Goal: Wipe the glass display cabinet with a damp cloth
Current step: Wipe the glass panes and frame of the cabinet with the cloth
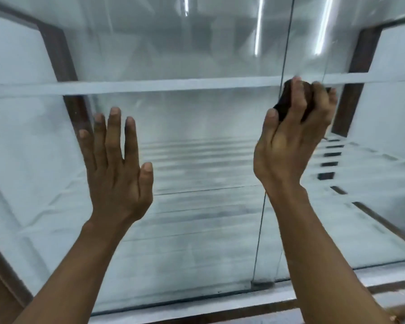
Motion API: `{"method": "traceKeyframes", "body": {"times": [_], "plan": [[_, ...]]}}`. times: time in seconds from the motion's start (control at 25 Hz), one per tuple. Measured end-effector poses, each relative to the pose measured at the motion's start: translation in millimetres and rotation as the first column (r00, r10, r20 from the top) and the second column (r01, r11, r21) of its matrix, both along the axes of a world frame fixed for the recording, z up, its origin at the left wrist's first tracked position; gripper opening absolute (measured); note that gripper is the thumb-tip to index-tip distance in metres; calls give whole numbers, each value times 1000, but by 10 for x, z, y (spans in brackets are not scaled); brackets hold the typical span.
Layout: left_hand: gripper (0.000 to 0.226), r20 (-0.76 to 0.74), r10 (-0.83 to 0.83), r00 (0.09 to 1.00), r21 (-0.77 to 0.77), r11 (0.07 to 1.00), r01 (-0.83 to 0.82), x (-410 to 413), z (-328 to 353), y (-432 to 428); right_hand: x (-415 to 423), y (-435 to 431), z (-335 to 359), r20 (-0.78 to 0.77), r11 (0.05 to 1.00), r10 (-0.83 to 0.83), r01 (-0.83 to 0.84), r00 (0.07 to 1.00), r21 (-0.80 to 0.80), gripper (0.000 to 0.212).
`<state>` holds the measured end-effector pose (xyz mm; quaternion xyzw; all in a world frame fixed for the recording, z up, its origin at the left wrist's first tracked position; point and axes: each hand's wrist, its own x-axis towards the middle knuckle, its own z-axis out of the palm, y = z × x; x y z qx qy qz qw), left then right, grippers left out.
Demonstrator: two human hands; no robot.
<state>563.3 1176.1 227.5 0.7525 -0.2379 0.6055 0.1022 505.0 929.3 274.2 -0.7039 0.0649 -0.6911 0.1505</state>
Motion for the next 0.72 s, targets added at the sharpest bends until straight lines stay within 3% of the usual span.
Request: {"method": "traceKeyframes", "body": {"times": [0.04,0.08,0.16,0.2,0.24,0.32,0.36,0.4,0.44,0.52,0.56,0.64,0.72], "plan": [[62,-24,-3,1000,2,1000,3,-100,-67,-131,57,147,-135,13,1000,18,-18,1000,-1,45],[60,-19,-26,999,-40,999,25,-186,-171,-303,121,474,-380,-25,987,62,-65,998,-149,45],[54,108,-129,986,-210,966,149,-313,-429,-576,116,962,-947,-133,849,116,-168,984,-500,43],[48,113,-194,974,-188,959,213,-337,-585,-548,120,884,-1099,-131,835,106,-160,986,-526,43],[49,66,-187,980,-104,976,193,-309,-730,-401,133,616,-1113,-94,883,75,-110,993,-457,44],[60,-13,-64,998,27,998,64,-208,-1096,-73,46,101,-1012,8,994,3,-2,1000,-109,44],[62,-39,-24,999,40,999,25,-127,-1276,126,14,53,-1014,37,1000,-5,4,999,17,44],[63,-65,-11,998,56,998,14,-60,-1396,123,52,167,-1085,39,1000,25,-25,999,-5,44],[63,-82,-30,996,44,998,34,-87,-1430,93,115,434,-1285,12,983,73,-70,997,-167,45],[64,-30,-43,999,14,999,44,-100,-1707,8,118,1019,-2066,-136,821,98,-157,986,-549,50],[64,-18,-28,999,12,1000,28,-79,-1874,29,123,1004,-2374,-151,764,86,-162,985,-624,51],[64,2,-10,1000,23,1000,10,-55,-2238,72,136,435,-2572,-94,851,43,-86,995,-519,49],[64,44,-7,999,35,999,5,-66,-2550,-1,19,-31,-2455,8,987,40,-38,999,-155,47]]}}
